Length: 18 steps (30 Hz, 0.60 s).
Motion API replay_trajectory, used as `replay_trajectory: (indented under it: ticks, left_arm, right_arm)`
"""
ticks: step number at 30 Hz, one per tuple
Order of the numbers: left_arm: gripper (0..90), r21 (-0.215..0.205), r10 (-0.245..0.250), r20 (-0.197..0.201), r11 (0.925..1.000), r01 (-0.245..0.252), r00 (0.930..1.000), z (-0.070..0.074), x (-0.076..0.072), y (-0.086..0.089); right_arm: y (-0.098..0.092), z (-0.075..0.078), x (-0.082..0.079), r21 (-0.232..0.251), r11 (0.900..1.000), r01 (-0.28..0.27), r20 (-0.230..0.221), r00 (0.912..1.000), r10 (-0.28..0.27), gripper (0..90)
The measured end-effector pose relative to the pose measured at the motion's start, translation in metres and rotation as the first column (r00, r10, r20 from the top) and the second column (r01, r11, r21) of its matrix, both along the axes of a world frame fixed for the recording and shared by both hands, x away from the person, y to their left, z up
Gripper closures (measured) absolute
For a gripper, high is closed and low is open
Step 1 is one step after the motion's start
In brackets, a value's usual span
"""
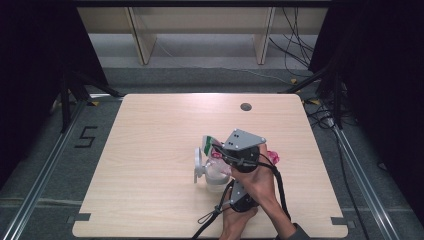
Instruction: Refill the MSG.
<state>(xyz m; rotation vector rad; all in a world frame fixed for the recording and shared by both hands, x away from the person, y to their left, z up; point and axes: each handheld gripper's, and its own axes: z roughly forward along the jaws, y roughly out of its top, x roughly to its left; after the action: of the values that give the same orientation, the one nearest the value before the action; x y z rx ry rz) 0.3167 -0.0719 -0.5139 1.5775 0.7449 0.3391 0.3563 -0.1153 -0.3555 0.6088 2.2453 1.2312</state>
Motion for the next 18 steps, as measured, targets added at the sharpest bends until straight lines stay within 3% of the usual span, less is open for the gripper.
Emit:
replay_trajectory:
  ticks: [1,4,6,7,10,11,12,14,16,17,18]
  left_arm:
    - [75.0,0.003,-0.003,0.004,1.0000,0.003,1.0000,0.000,0.000,0.000]
    - [75.0,-0.034,-0.006,0.023,0.9994,0.006,0.9997,-0.001,0.002,-0.002]
    - [75.0,-0.031,-0.001,0.022,0.9995,0.002,0.9998,-0.001,0.002,-0.002]
    - [75.0,0.002,-0.005,0.004,1.0000,0.005,1.0000,0.000,0.000,0.000]
    - [75.0,-0.001,0.000,0.000,1.0000,0.000,1.0000,0.001,0.000,0.000]
    - [75.0,-0.022,0.009,-0.002,0.9997,-0.009,1.0000,0.001,0.000,-0.001]
    - [75.0,0.000,0.001,0.002,1.0000,-0.001,1.0000,0.001,0.001,0.001]
    - [75.0,-0.128,0.030,0.023,0.9913,-0.027,0.9993,-0.002,0.004,-0.010]
    - [75.1,-0.095,0.063,0.029,0.9937,-0.060,0.9976,-0.003,0.004,-0.008]
    - [75.0,-0.103,0.071,0.027,0.9923,-0.068,0.9971,-0.003,0.004,-0.008]
    - [75.1,-0.109,0.078,0.024,0.9912,-0.075,0.9966,-0.003,0.004,-0.009]
  right_arm:
    - [-0.001,0.001,0.001,-0.008,1.000,-0.013,0.018,0.9998,0.013,90.0]
    - [-0.002,0.002,0.001,0.007,1.000,-0.013,0.009,0.9999,0.013,90.0]
    - [-0.002,0.002,0.001,0.010,1.000,-0.015,0.006,0.9999,0.015,90.0]
    - [-0.002,0.002,0.001,0.006,1.000,-0.015,0.009,0.9998,0.015,90.0]
    - [0.000,0.001,0.000,0.001,1.000,-0.003,0.000,1.0000,0.003,90.0]
    - [0.001,0.001,-0.001,0.001,1.000,-0.007,-0.002,1.0000,0.007,90.0]
    - [0.002,0.001,-0.002,-0.002,1.000,-0.012,0.003,0.9999,0.012,90.0]
    - [0.003,0.000,-0.001,-0.020,1.000,-0.023,0.024,0.9994,0.023,90.0]
    - [0.003,0.001,0.001,-0.030,0.999,-0.029,0.035,0.9989,0.030,90.0]
    - [0.003,0.000,-0.001,-0.008,1.000,-0.010,0.000,0.9999,0.010,90.0]
    - [0.003,0.000,-0.001,-0.009,1.000,-0.012,-0.002,0.9999,0.012,90.0]
